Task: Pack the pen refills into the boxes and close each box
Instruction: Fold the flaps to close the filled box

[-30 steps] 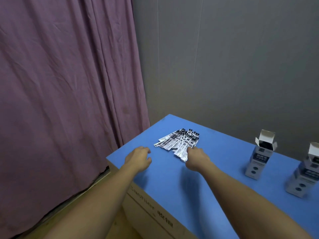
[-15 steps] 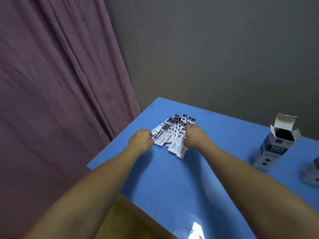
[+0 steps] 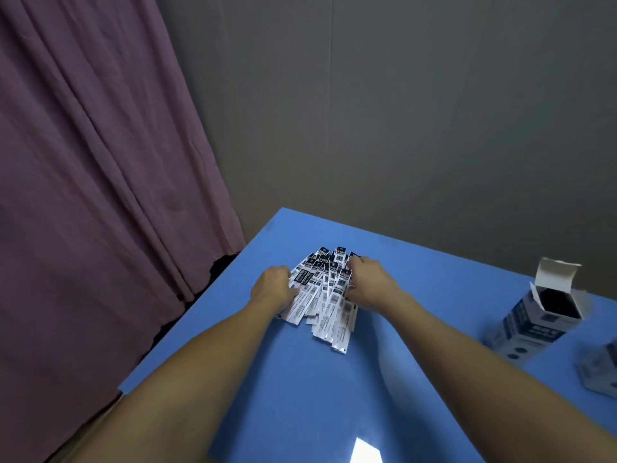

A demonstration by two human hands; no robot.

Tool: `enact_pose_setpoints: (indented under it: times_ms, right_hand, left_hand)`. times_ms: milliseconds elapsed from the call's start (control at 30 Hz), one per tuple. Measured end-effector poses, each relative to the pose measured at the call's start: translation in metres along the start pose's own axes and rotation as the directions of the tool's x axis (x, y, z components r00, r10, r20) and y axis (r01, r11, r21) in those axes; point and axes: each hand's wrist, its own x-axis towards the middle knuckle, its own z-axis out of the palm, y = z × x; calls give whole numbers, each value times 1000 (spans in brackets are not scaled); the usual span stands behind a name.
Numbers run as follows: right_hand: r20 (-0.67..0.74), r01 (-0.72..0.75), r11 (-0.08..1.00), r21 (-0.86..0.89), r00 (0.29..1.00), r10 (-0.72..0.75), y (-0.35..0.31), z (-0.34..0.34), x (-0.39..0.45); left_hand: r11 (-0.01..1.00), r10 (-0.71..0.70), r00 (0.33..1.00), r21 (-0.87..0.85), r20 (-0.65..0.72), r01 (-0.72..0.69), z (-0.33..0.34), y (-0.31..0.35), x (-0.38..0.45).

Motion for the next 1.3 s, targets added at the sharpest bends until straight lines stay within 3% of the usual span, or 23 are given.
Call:
enact_pose_setpoints:
  times_ms: [300, 500, 1100, 1300]
  right_hand:
    - [2, -32, 999, 22, 999, 32, 10, 2, 4]
    - [13, -56, 998, 27, 998, 56, 6, 8, 2]
    - [16, -54, 998, 23, 998, 54, -19, 19, -8]
    - [20, -67, 998, 10, 998, 67, -21, 22, -14]
  left_hand:
    - [997, -76, 993, 8, 85, 76, -2, 5, 20]
    - [988, -147, 961, -9, 235, 153, -4, 4, 19]
    - [978, -105, 992, -173, 76, 117, -17, -13, 2]
    - [967, -116, 993, -234, -32, 106, -30, -19, -7]
